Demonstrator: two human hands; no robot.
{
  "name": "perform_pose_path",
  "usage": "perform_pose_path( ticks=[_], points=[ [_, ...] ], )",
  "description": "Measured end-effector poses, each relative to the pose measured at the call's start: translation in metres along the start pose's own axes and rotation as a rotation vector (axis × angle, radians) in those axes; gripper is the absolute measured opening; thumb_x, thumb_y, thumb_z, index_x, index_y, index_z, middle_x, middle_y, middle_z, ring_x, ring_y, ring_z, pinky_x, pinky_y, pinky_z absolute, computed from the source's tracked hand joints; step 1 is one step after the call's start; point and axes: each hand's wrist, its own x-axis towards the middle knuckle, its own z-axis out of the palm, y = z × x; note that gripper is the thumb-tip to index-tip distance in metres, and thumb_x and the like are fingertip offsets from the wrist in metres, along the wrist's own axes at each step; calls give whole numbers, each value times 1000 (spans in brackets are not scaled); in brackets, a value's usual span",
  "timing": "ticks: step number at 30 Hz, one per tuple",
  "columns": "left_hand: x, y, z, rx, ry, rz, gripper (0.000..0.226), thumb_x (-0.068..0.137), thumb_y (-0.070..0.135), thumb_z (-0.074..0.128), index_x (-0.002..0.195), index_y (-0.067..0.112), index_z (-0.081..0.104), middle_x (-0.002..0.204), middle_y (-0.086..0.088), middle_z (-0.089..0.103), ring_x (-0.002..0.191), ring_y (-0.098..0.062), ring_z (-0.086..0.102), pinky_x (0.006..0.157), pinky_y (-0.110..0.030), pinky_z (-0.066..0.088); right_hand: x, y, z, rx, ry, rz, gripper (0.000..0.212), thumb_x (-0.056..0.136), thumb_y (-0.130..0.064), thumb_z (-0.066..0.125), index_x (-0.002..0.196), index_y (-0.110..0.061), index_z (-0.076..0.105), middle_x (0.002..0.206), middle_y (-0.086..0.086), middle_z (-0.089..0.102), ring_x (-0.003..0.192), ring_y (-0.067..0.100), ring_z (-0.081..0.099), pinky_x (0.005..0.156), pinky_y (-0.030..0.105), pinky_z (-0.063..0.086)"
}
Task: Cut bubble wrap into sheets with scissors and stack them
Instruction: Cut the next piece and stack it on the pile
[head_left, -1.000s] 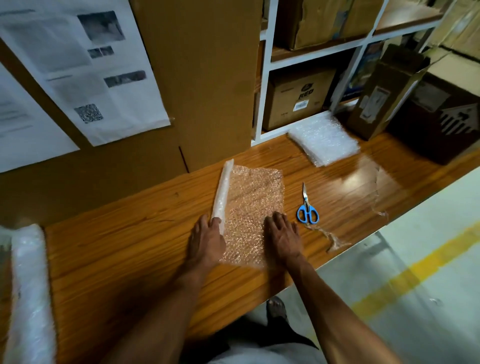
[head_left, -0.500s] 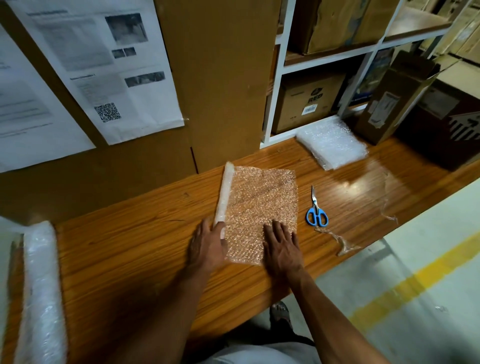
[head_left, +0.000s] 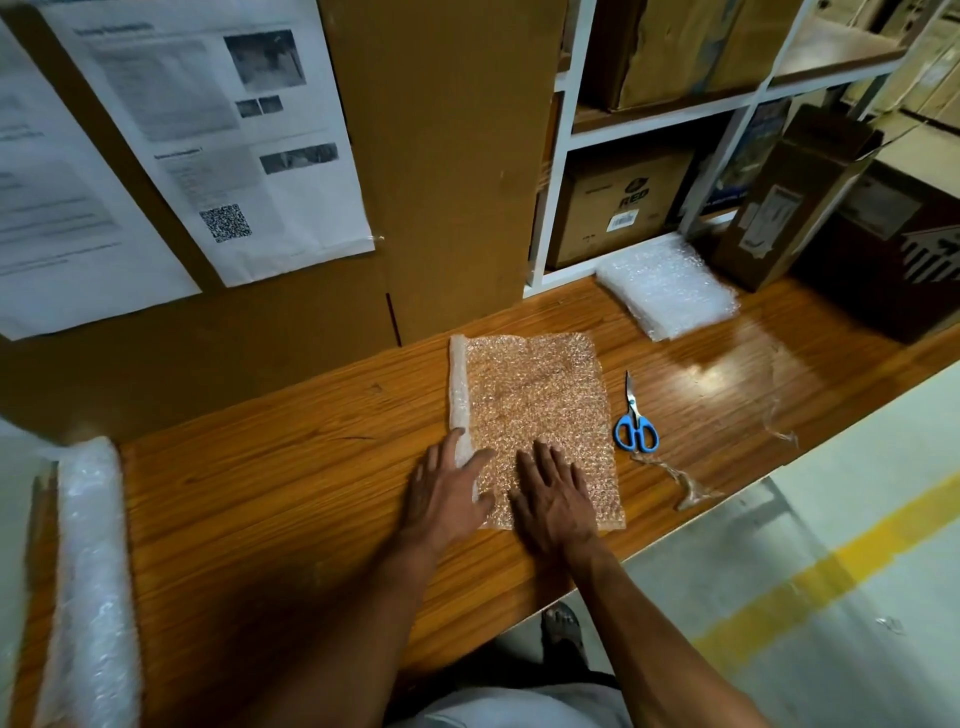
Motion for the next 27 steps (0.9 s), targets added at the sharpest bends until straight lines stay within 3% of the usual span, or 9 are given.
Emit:
perform_pose_path(
  ticks=[3, 6, 9, 12, 14, 16, 19, 27],
  points=[
    [-7, 1, 5, 21, -14, -35, 57, 90, 37, 70, 142, 47, 47, 166, 1, 11, 146, -25, 25, 115, -41, 38, -2, 4, -1, 23, 13, 10, 70, 109, -61, 18, 168, -29, -1, 173, 1, -15, 160, 25, -14, 129, 48, -6],
    [-10, -7, 5, 41, 16, -89, 58, 88, 33, 71, 142, 40, 49, 164, -2, 21, 142, -23, 31, 112, -38, 39, -5, 13, -4, 40, 13, 17, 69, 108, -61, 13, 168, -30, -2, 174, 1, -14, 161, 24, -12, 130, 49, -4],
    [-7, -8, 1, 49, 84, -105, 49, 87, 34, 67, 135, 36, 54, 156, -2, 33, 136, -21, 35, 107, -37, 40, -9, 19, -15, 79, 76, 69, 66, 110, -57, 13, 168, -25, 10, 176, 5, 4, 162, 25, 4, 132, 50, 8],
    [0, 8, -2, 57, 155, -67, 43, 90, 39, 61, 132, 33, 56, 153, -2, 37, 135, -21, 36, 104, -38, 39, -6, 31, -32, 132, 187, 137, 62, 110, -49, 33, 161, -14, 31, 168, 13, 31, 155, 31, 29, 128, 50, 24],
    [7, 30, -3, 39, 144, -14, 37, 93, 39, 58, 130, 34, 57, 153, -1, 37, 135, -19, 35, 106, -37, 38, 0, 45, -42, 161, 218, 173, 60, 105, -38, 54, 157, -11, 38, 161, 16, 39, 148, 34, 40, 123, 52, 34],
    [16, 54, 0, 7, 97, 33, 29, 96, 36, 57, 125, 34, 58, 152, 1, 37, 134, -16, 36, 106, -35, 39, 8, 60, -52, 165, 239, 244, 59, 103, -29, 61, 154, -10, 40, 157, 18, 41, 142, 36, 44, 117, 53, 41],
    [26, 84, 7, -86, 27, 65, 21, 96, 33, 60, 116, 37, 59, 151, 6, 35, 130, -14, 38, 106, -37, 43, 21, 85, -67, 135, 224, 361, 57, 104, -28, 58, 153, -8, 36, 157, 20, 38, 140, 39, 42, 114, 52, 40],
    [39, 118, 20, -124, -52, 95, 15, 98, 33, 60, 112, 34, 64, 145, 7, 39, 124, -14, 43, 106, -38, 46, 63, 144, -73, 118, 22, 402, 99, 91, -50, 75, 159, -7, 17, 152, 25, 39, 140, 44, 39, 113, 51, 38]
  ],
)
